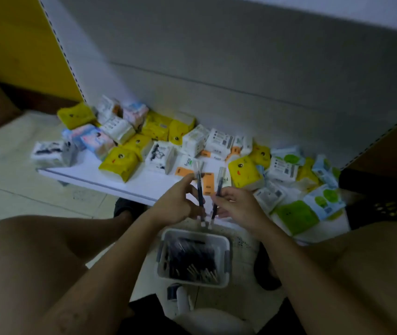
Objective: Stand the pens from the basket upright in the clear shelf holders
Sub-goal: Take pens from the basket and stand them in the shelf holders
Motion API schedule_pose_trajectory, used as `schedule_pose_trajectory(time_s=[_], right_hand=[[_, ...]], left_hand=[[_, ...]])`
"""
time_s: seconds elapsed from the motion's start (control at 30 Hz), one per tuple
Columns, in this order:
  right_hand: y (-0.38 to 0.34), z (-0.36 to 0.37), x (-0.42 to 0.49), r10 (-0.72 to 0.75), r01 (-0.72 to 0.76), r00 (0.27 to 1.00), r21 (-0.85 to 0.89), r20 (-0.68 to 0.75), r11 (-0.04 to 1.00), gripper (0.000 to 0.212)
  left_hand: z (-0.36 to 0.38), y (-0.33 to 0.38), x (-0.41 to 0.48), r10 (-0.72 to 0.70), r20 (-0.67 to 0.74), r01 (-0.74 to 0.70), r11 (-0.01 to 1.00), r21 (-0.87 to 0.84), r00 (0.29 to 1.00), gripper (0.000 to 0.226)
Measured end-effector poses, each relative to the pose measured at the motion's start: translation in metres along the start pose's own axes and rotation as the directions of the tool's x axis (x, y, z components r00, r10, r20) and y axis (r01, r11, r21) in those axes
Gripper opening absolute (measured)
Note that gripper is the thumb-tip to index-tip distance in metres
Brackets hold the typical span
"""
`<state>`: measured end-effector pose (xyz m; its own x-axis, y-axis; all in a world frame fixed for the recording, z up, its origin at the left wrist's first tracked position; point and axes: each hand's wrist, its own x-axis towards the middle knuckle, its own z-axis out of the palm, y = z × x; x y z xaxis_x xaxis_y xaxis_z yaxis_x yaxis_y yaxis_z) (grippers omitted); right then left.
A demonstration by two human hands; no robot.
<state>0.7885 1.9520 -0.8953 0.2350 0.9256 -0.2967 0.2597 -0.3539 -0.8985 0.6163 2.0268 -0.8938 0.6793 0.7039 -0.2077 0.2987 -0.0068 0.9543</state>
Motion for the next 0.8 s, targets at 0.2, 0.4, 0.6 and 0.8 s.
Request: schedule_pose_trajectory(time_s=[0.2, 0.4, 0.6, 0.8], right_hand=[[-0.068, -0.04, -0.018, -0.243, 0.243, 0.97, 0.008, -0.01, 0.97, 0.015], [-0.146, -0.086, -0.051, -0.477, 0.489, 0.871, 0.123, -0.116, 0.864, 0.069], [-0.221, -0.13, -0.095, -0.687, 0.676, 0.712, -0.122, -0.141, 0.726, 0.092], [-0.268, -0.165, -0.109, -0.771, 0.732, 0.619, -0.246, -0.15, 0.636, 0.066]], left_hand=[[-0.014, 0.085, -0.005, 0.153, -0.097, -0.148, 0.987, 0.059, 0.983, 0.017], [-0.019, 0.178, -0.011, 0.347, -0.103, -0.334, 0.935, 0.122, 0.932, 0.051], [-0.019, 0.262, -0.026, 0.521, -0.026, -0.505, 0.838, 0.205, 0.853, 0.089], [-0.021, 0.325, -0.034, 0.614, 0.041, -0.597, 0.747, 0.294, 0.788, 0.093]])
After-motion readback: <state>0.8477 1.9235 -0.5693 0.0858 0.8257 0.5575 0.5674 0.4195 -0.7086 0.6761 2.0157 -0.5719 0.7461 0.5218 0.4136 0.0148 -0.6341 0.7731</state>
